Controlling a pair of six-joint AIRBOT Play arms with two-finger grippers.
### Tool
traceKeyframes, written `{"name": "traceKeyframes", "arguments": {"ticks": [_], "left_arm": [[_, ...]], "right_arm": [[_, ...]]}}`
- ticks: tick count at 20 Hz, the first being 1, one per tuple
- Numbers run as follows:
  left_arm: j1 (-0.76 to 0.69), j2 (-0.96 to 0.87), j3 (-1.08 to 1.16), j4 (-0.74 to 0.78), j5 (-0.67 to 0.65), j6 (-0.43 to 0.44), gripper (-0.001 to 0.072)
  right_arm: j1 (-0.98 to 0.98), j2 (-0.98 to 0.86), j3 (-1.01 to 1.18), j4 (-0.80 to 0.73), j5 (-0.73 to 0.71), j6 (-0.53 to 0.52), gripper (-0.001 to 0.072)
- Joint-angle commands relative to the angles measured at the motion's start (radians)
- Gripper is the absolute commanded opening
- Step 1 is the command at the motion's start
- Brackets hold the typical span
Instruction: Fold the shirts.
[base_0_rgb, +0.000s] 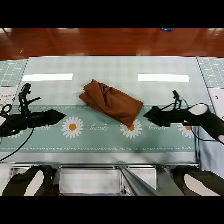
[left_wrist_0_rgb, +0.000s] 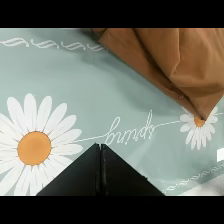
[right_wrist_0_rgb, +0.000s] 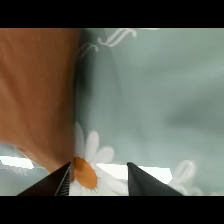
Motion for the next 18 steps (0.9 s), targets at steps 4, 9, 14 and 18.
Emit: {"name": "traceKeyframes", "arguments": {"ticks": [4, 9, 14, 18], "left_arm": [[-0.005, 0.0, -0.01, 0.0, 0.012, 0.0, 0.0025], [-0.005, 0.0, -0.01, 0.0, 0.012, 0.0, 0.0025], [-0.005, 0.0, -0.01, 0.0, 0.02, 0.0, 0.0025], [-0.005, 0.0, -0.01, 0.0, 0.035, 0.0, 0.0025]], "right_arm": [[0.137, -0.264, 0.149, 0.241, -0.043, -0.153, 0.0412], [0.193, -0.389, 0.317, 0.24, -0.008, -0.142, 0.0283], [0.205, -0.398, 0.541, 0.158, 0.135, -0.158, 0.0018], [0.205, -0.344, 0.838, -0.093, 0.233, 0.044, 0.0018]]}}
